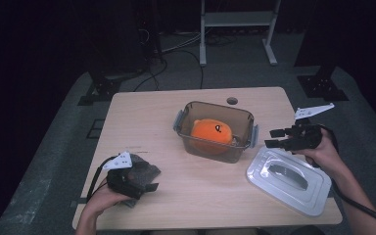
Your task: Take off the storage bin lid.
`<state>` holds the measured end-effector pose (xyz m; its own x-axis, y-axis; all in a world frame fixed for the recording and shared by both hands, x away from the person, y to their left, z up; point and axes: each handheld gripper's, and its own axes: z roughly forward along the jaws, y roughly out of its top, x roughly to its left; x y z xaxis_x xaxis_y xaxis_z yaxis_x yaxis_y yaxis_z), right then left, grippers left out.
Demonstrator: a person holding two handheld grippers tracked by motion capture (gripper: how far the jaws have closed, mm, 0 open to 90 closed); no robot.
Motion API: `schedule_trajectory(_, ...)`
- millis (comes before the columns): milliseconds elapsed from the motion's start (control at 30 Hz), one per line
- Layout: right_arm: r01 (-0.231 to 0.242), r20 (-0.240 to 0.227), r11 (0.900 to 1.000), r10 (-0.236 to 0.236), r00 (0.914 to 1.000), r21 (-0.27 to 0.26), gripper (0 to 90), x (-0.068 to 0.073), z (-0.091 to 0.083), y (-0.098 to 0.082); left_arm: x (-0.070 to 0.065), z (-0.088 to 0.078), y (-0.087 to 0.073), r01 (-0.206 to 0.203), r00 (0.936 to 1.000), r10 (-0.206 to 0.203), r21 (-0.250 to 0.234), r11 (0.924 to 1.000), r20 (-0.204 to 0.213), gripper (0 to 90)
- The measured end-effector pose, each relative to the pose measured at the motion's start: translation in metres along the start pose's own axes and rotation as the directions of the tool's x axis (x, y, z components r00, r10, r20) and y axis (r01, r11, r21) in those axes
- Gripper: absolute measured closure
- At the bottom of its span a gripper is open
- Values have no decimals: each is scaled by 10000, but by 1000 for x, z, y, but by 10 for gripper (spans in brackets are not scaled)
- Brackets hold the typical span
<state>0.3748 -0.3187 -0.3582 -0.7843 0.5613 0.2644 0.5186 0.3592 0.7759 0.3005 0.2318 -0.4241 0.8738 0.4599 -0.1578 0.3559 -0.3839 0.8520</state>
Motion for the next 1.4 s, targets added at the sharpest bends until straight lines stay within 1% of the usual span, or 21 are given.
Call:
schedule_trajectory(167,74,90,10000,-74,9999,-12,373,0,-2,-12,0,1,0,17,10000,-17,3,10000,-1,69)
schedule_trajectory(367,-16,65,10000,15,10000,27,366,-1,0,-30,0,1,0,23,10000,-23,46,10000,14,69)
schedule_trajectory(533,87,114,9999,-88,9999,130,358,0,3,-40,0,1,0,32,10000,-32,36,10000,20,69)
schedule_trajectory(667,113,120,9999,-114,9999,107,354,2,3,-47,0,1,-1,51,10000,-51,34,10000,14,69)
schedule_trajectory(767,153,211,9998,-156,9997,146,353,3,2,-52,0,1,-1,76,10000,-76,8,10000,8,69)
schedule_trajectory(900,109,301,9997,-116,9995,203,352,2,1,-61,0,1,-1,29,10000,-29,48,10000,29,68)
schedule_trajectory(1000,-20,338,9997,12,9994,235,352,1,1,-68,0,1,-1,32,10000,-32,45,10000,29,68)
schedule_trajectory(1133,-39,462,9996,26,9989,285,353,0,1,-77,0,2,-1,63,10000,-63,51,10000,39,68)
schedule_trajectory(1400,-170,642,9991,145,9978,387,353,-2,1,-90,-1,1,-1,58,10000,-58,64,10000,42,68)
